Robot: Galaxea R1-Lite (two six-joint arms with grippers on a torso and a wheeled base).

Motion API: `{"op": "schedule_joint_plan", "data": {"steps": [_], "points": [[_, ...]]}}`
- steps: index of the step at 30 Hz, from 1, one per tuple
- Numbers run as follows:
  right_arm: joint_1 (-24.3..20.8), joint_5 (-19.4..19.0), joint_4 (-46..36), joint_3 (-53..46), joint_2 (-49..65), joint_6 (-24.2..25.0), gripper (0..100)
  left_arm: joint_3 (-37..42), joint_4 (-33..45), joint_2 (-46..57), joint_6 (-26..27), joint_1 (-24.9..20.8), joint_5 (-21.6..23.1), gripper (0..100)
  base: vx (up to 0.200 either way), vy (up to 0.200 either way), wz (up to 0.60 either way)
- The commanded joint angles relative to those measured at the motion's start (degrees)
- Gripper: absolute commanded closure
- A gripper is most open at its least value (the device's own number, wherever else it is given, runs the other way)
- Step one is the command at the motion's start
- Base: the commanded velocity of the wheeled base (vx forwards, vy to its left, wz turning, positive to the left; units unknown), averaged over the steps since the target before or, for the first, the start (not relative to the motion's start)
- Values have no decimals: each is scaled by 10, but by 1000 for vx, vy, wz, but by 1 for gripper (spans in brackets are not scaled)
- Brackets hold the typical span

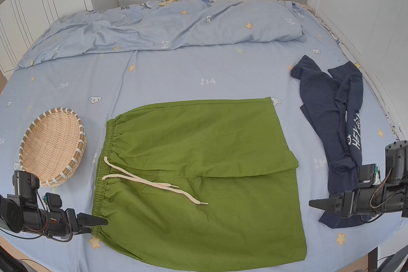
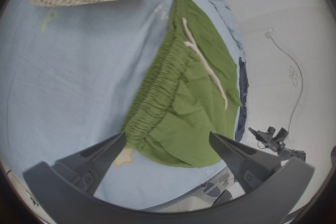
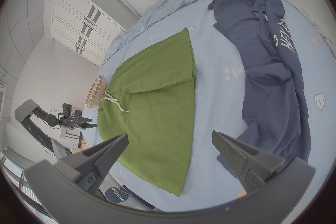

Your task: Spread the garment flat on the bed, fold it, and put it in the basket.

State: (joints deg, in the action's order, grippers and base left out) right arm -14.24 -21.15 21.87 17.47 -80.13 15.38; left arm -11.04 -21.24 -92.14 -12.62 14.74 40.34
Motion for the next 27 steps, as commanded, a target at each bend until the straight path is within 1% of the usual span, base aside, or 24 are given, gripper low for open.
{"op": "schedule_joint_plan", "data": {"steps": [1,20,21,27], "points": [[-1,0,0,-3,-1,0,0,0,1,-50,6,22,1,0,0,0,0],[-3,1,0,-6,-12,0,0,-11,-1,-57,6,13,2,0,0,0,0],[-3,1,0,-6,-12,0,0,-11,-1,-57,6,13,2,100,0,0,0],[-2,1,0,-9,-12,0,0,-14,-1,-57,6,16,2,100,0,0,0]]}}
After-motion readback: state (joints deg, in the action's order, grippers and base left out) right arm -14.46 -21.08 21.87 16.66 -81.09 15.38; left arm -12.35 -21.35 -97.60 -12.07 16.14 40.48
